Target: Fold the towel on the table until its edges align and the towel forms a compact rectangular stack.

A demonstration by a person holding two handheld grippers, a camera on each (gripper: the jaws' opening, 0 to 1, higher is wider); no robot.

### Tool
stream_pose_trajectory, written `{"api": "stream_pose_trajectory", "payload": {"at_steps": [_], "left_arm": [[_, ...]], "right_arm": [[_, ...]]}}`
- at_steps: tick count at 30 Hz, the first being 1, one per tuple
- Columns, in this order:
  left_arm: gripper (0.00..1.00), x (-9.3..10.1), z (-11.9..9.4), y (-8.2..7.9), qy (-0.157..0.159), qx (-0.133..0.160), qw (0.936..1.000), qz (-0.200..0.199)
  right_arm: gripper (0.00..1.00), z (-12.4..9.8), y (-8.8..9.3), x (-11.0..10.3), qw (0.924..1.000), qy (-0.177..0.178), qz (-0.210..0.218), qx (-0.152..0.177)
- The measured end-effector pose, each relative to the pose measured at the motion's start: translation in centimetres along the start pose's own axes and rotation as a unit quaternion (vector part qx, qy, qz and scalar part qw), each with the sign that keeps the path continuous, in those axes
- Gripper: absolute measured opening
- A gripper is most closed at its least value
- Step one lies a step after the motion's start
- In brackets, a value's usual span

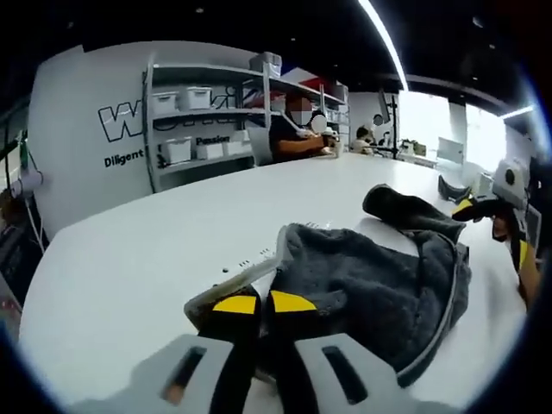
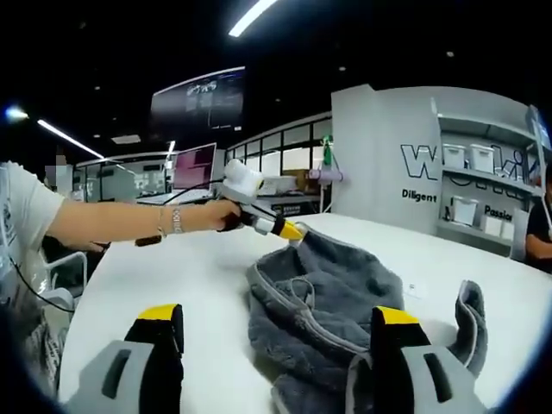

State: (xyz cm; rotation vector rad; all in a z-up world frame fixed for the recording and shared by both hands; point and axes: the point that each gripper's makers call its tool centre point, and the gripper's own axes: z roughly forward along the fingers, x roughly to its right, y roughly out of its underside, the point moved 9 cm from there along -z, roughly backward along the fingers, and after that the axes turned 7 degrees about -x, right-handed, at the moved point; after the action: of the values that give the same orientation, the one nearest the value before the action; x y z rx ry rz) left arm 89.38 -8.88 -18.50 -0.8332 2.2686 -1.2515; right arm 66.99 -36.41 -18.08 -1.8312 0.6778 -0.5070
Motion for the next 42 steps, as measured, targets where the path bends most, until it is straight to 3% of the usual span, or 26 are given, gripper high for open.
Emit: {"api": "stream_pose_trajectory", "payload": {"at_steps": [23,27,42], "left_arm": [[0.04,-5.4,-6.4,5.0,-0.066,-0.023,0.9971,-0.030],[0.04,-6.2,-7.9,6.2,-0.080,-0.027,0.9951,-0.051],[0.04,-8.4,-13.1,9.5,-0.132,-0.036,0.9883,-0.067]], "right_arm": [[0.94,0.0,0.0,-0.3,1.0000,-0.004,-0.004,-0.008],[0.94,0.0,0.1,-0.3,0.9999,-0.003,-0.003,-0.010],[0.94,0.2,0.2,-0.2,0.9999,-0.004,-0.001,-0.014]]}}
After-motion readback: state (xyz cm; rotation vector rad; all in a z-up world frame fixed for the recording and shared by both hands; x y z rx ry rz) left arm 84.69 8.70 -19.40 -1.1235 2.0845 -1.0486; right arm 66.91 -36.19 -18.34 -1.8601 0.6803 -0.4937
